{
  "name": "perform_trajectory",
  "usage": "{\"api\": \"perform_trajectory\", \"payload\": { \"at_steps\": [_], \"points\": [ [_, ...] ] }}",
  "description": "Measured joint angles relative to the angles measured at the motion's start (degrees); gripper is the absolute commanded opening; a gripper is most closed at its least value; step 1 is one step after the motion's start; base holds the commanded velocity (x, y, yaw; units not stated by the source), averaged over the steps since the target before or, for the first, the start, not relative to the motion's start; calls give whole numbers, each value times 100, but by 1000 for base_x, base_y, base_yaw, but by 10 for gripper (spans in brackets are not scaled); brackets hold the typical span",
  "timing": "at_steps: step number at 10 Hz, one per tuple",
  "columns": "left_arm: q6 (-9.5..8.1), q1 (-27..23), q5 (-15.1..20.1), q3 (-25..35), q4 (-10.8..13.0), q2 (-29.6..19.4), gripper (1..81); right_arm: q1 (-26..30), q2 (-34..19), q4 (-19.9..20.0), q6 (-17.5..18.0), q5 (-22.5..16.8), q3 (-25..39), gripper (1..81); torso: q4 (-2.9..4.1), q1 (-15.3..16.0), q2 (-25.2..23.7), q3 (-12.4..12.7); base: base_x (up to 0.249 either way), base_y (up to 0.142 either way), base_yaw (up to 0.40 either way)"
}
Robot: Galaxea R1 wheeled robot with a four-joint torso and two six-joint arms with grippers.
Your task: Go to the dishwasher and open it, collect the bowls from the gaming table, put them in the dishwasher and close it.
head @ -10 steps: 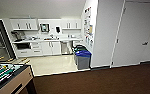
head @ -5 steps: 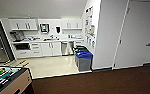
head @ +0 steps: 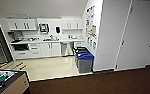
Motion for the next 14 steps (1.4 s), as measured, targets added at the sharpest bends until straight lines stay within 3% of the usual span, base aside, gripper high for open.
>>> {"api": "perform_trajectory", "payload": {
  "at_steps": [4, 14],
  "points": [
    [0, -20, -5, 0, 0, -20, 811, 7, 17, 0, 0, 4, 6, 811, 0, 2, 0, 0, 182, 0, 0],
    [0, -17, -7, 4, 0, -22, 811, 7, 0, 0, 0, 6, -2, 811, 0, 0, 0, 0, 147, 83, 0]
  ]
}}
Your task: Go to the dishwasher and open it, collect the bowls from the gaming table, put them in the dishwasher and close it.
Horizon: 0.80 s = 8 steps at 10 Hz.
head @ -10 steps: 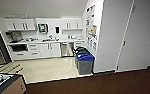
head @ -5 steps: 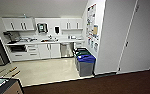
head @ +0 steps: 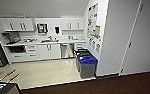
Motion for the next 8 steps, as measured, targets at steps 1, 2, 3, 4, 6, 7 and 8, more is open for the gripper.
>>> {"api": "perform_trajectory", "payload": {
  "at_steps": [1, 2, 3, 4, 6, 7, 8],
  "points": [
    [0, -2, 0, 0, 0, -2, 811, -2, 0, 0, 0, -2, 0, 811, 0, 0, 0, 0, 142, 86, 0],
    [0, -5, 0, 0, 0, 0, 811, 0, 0, 0, 0, 0, 0, 811, 0, 2, 0, 0, 141, 86, 0],
    [0, -2, 2, 0, 0, 0, 811, -2, 0, 0, 0, 0, 0, 811, 0, 0, 0, 0, 142, 86, 0],
    [0, -2, 0, 0, 0, -2, 811, -5, -2, 0, 0, 0, 0, 811, 0, 0, 0, 0, 142, 86, 0],
    [0, -2, 0, 0, 0, -2, 811, -2, 0, 0, 0, 0, 0, 811, 0, 2, 0, 0, 142, 86, 0],
    [0, 0, 2, 0, 0, -4, 811, -5, -2, 0, 0, -2, 0, 811, 0, 0, 0, 0, 141, 86, 0],
    [0, -2, 0, 0, 0, -6, 811, -5, -2, 0, 0, 0, -2, 811, 0, 0, 0, 0, 141, 88, 0]
  ]
}}
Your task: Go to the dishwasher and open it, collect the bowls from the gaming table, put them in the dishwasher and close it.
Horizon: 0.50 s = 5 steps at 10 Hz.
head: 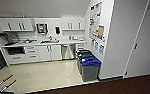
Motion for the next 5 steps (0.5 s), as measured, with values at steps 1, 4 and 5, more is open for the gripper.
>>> {"api": "perform_trajectory", "payload": {
  "at_steps": [1, 4, 5],
  "points": [
    [0, 0, 0, 0, 0, 2, 811, 2, 2, 0, 0, 0, 0, 811, 0, 2, 0, 0, 141, 90, 0],
    [0, 0, 0, 0, 0, -9, 811, 2, -6, 0, 0, -2, 0, 811, 0, 0, 0, 0, 141, 90, 0],
    [0, 0, 0, -2, 0, -13, 811, 2, -11, 0, 0, 0, 0, 811, 0, 0, 0, 0, 141, 90, 0]
  ]
}}
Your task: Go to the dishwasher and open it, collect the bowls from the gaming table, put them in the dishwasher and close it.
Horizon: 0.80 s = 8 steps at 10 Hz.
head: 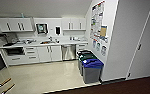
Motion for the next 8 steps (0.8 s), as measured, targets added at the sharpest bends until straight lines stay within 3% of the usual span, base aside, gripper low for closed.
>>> {"api": "perform_trajectory", "payload": {
  "at_steps": [8],
  "points": [
    [0, 0, -1, 2, 0, -11, 811, 13, 0, 0, 0, 0, -11, 811, 0, 2, 0, 0, 142, 76, 0]
  ]
}}
